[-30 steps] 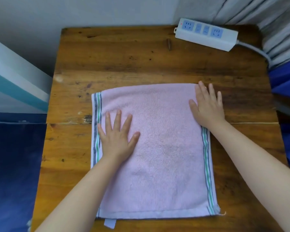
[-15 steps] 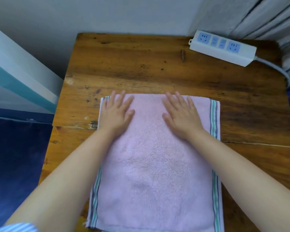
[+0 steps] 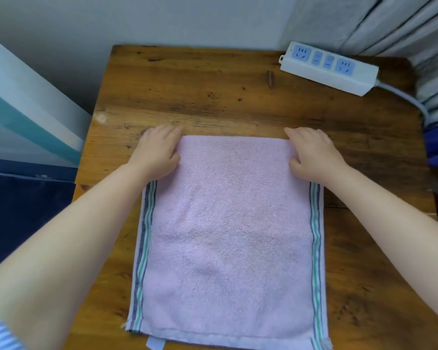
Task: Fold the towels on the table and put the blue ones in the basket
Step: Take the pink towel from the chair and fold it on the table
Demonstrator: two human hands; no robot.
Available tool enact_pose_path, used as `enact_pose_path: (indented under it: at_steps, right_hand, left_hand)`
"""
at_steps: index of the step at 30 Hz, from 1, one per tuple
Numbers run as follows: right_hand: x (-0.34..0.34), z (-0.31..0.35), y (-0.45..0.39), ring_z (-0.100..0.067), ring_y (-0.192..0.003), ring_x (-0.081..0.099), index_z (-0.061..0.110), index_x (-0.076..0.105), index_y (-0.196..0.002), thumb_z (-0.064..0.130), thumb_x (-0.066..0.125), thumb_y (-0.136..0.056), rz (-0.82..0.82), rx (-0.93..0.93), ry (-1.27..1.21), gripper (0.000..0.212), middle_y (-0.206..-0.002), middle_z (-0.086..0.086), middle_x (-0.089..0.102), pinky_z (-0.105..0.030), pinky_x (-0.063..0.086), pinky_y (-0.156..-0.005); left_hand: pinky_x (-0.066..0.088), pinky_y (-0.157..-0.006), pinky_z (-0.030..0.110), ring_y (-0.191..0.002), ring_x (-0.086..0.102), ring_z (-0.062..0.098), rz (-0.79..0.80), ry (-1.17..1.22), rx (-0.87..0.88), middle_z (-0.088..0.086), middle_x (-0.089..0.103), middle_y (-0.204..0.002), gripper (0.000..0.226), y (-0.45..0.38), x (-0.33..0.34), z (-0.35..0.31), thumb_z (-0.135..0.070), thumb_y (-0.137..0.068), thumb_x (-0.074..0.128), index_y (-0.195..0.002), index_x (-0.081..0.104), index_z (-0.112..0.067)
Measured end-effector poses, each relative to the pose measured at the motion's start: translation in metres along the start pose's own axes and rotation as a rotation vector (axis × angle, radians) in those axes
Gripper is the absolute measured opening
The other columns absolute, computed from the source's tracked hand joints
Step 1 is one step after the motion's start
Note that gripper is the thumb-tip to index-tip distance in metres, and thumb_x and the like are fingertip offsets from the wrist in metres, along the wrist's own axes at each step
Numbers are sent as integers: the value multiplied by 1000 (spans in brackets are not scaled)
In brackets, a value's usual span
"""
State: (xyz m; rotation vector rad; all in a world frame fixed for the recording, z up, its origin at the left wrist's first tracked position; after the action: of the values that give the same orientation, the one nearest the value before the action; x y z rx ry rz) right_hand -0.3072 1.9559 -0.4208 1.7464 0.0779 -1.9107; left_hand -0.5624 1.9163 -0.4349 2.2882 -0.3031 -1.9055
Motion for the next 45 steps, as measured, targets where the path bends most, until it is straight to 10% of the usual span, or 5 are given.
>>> enact_pose_path:
  at_steps: [11, 16, 29, 45]
  right_hand:
    - [-20, 4, -6, -26, -84, 44, 11, 49, -73, -1, 41, -81, 138, 133, 179, 16, -67, -2, 37, -37, 33, -83]
    - [-47, 4, 35, -29, -75, 52, 0, 59, -85, -1, 45, -85, -101, 81, -135, 14, -83, -16, 56, -33, 43, -64]
    - [-55, 57, 199, -38, -96, 58, -5, 65, -102, -5, 50, -84, -418, 51, -98, 23, -102, -23, 65, -39, 48, -83]
    - [-2, 94, 298, -44, -60, 60, -12, 67, -75, -26, 67, -55, -466, -184, 48, 25, -72, -28, 66, -45, 54, -50]
  left_hand:
    - [39, -77, 38, -102, 48, 36, 111, -166, -105, 20, 53, -105, 15, 2, -18, -5, -1, -82, 47, -94, 55, -1]
    - [36, -69, 37, -94, 48, 36, -138, -70, -59, 23, 52, -95, 9, 43, -50, -3, -2, -85, 52, -89, 56, 5]
    - [47, -45, 37, -56, 58, 40, -321, -16, 428, 24, 60, -66, 19, 205, -71, -39, 20, -60, 69, -75, 67, 8]
    - [40, -32, 28, -43, 54, 29, -132, -143, 499, 19, 56, -54, 37, 293, 9, -59, 28, -35, 71, -63, 63, 6]
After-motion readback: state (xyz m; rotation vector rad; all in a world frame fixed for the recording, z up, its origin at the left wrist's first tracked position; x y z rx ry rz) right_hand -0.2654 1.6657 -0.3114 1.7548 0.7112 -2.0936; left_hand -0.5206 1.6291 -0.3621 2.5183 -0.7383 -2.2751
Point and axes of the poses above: each hand's wrist, its own y-axis away from the middle knuckle, its own x-axis out of the palm, z = x × y, the point moved 10 cm from there along -y, towards the middle knuckle
